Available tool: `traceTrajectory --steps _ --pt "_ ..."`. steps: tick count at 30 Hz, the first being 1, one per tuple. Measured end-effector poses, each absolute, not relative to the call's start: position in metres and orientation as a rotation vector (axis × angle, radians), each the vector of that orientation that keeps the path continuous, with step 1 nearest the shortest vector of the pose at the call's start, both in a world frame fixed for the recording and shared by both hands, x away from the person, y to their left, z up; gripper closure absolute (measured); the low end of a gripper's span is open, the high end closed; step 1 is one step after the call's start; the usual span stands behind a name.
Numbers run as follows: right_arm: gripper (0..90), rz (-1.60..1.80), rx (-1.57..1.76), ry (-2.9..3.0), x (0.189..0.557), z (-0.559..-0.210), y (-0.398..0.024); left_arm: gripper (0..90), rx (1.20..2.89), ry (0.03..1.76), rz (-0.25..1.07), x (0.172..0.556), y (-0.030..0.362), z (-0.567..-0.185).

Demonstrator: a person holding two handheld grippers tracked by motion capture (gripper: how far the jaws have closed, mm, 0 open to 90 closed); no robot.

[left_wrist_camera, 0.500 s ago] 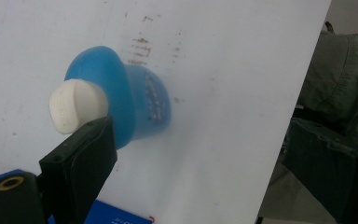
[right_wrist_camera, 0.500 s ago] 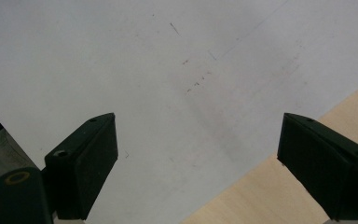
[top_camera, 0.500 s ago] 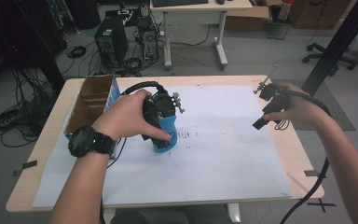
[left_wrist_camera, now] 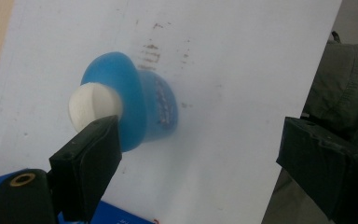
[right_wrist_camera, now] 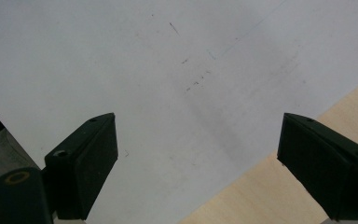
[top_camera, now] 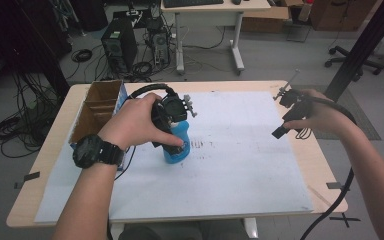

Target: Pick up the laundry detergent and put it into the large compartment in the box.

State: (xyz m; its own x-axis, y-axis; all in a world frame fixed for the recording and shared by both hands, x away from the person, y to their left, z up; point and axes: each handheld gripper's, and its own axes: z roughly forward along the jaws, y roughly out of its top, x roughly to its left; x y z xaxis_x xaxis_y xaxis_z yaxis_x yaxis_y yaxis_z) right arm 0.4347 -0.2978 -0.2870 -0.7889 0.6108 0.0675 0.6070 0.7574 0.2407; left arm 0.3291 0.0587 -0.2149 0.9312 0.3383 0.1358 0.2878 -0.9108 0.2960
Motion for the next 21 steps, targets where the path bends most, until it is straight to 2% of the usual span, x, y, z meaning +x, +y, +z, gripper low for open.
traceTrajectory --steps 21 --pt "11.9 0.380 1.013 2.942 0.4368 -0.2900 -0.2953 11.9 2.817 0.448 0.257 0.3324 0.0582 -0.2107"
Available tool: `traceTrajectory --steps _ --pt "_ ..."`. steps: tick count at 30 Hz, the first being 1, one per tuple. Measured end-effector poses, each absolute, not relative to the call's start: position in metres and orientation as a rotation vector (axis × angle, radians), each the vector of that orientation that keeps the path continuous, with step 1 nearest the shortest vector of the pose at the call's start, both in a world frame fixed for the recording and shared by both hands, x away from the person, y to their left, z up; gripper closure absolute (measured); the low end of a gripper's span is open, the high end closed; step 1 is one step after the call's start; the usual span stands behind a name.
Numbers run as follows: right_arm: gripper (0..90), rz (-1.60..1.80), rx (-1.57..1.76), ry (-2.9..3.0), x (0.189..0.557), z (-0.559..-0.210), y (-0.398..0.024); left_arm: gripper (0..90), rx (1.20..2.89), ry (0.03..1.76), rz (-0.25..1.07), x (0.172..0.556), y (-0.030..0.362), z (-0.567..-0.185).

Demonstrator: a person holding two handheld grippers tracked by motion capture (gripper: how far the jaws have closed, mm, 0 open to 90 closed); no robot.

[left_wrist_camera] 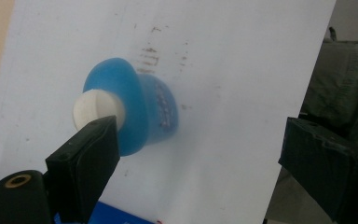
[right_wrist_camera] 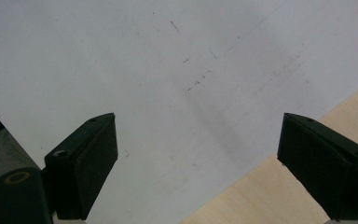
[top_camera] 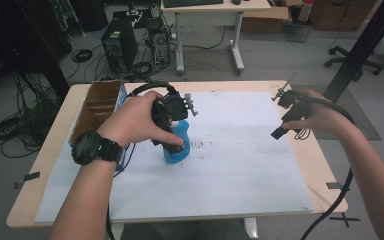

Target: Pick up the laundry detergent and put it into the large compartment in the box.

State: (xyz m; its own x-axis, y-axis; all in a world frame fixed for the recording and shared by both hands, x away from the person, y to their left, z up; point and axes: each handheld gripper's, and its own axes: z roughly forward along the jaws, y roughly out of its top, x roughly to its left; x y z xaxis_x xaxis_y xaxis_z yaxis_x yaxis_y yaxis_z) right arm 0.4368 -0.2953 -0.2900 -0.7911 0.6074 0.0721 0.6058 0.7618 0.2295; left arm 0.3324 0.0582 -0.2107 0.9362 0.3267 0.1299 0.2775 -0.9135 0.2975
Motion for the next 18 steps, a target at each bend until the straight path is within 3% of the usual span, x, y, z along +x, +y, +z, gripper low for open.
traceTrajectory --steps 18 --pt "11.9 0.375 0.992 2.950 0.438 -0.291 -0.293 10.7 2.822 0.488 0.212 0.355 0.058 -0.207"
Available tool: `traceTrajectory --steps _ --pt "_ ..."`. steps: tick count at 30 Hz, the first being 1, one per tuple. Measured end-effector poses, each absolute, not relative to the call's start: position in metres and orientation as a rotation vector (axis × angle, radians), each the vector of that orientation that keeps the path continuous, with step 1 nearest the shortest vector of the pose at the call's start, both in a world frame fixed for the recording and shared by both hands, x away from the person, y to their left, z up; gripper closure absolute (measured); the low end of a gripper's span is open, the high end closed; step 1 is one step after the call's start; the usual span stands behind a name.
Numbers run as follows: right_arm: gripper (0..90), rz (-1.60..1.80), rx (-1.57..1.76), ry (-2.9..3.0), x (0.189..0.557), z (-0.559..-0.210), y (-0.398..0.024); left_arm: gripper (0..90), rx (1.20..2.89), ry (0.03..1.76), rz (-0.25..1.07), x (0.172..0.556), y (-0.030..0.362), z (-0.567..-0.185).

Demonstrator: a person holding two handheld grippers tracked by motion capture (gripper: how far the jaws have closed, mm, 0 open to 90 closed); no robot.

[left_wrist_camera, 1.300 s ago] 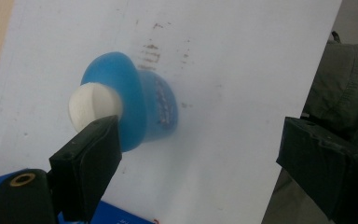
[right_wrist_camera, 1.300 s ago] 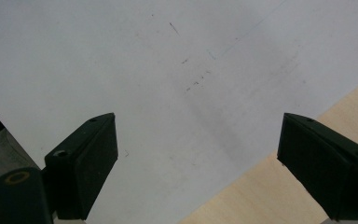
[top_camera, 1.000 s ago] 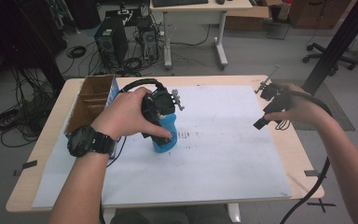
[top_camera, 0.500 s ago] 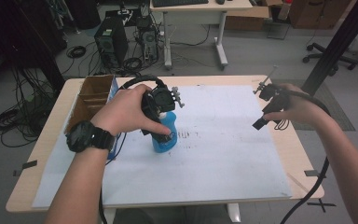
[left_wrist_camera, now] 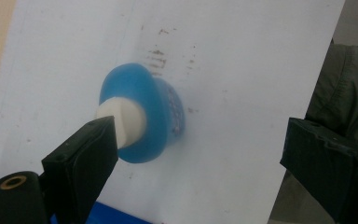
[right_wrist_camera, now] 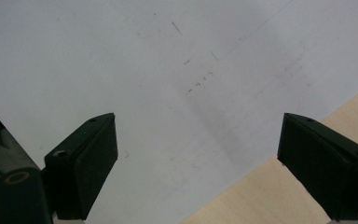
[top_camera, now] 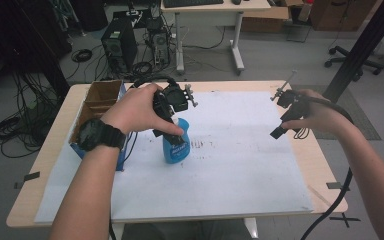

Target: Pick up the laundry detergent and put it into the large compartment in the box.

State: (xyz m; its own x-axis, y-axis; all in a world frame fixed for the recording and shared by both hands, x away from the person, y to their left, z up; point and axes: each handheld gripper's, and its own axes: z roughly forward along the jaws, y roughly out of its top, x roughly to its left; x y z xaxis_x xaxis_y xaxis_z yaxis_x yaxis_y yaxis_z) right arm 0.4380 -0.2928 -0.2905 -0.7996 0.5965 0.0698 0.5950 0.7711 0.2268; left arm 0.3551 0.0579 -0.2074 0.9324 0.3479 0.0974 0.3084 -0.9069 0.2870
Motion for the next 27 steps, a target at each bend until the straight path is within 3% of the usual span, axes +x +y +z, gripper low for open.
traceTrajectory --steps 27 --pt "11.8 0.388 1.008 2.951 0.438 -0.290 -0.297 9.3 2.832 0.615 0.213 0.389 0.058 -0.208"
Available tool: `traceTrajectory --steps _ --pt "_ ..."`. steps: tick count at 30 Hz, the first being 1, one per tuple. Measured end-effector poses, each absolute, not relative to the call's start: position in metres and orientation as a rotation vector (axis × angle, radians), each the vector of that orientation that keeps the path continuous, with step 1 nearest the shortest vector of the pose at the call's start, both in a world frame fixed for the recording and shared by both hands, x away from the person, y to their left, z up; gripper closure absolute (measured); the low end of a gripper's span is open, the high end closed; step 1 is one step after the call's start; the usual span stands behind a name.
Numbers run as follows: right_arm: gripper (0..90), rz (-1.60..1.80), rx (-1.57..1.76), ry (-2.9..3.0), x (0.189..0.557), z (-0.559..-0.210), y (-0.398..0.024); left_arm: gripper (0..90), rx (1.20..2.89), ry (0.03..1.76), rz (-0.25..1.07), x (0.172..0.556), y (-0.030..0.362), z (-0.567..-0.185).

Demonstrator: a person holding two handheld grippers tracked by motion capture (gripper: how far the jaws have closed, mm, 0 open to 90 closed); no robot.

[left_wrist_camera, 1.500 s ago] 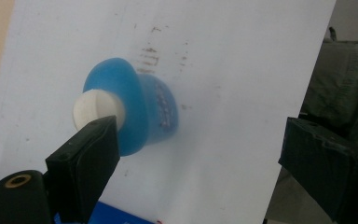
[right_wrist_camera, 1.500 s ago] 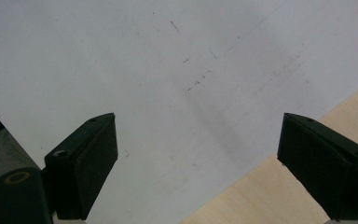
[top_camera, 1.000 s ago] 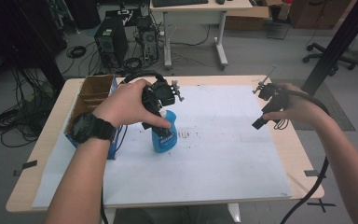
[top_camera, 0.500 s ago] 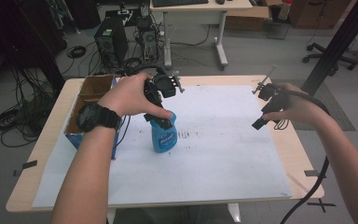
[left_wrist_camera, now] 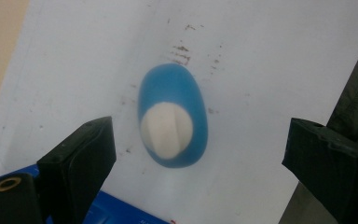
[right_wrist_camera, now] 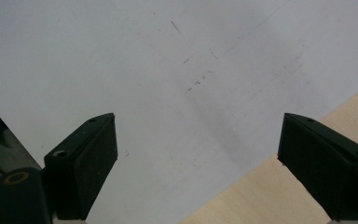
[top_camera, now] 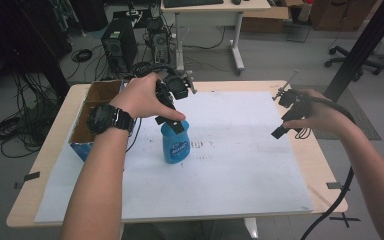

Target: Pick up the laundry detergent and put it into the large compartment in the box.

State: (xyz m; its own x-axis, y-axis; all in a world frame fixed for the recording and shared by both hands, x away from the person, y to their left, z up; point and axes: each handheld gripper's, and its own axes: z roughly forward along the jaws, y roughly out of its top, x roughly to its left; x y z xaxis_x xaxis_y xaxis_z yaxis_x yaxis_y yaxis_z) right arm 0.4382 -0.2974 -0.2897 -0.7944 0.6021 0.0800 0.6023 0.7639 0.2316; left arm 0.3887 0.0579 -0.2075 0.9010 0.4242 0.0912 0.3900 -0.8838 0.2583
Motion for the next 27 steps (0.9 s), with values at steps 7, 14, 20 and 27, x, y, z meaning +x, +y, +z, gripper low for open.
traceTrajectory --steps 7,14,20,27 --pt "11.8 -0.384 -1.010 -2.949 0.4385 -0.2895 -0.2985 7.7 2.836 0.634 0.206 0.3945 0.0572 -0.2091" --pt "12.0 -0.381 -1.016 -2.947 0.4387 -0.2900 -0.2994 7.0 2.842 0.640 0.198 0.3967 0.0568 -0.2100" --pt "12.1 -0.376 -1.018 -2.949 0.4385 -0.2904 -0.3007 7.3 2.847 0.640 0.191 0.3967 0.0560 -0.2104" --pt "12.1 -0.370 -1.026 -2.947 0.4374 -0.2904 -0.3020 6.9 2.847 0.639 0.191 0.3974 0.0547 -0.2113"
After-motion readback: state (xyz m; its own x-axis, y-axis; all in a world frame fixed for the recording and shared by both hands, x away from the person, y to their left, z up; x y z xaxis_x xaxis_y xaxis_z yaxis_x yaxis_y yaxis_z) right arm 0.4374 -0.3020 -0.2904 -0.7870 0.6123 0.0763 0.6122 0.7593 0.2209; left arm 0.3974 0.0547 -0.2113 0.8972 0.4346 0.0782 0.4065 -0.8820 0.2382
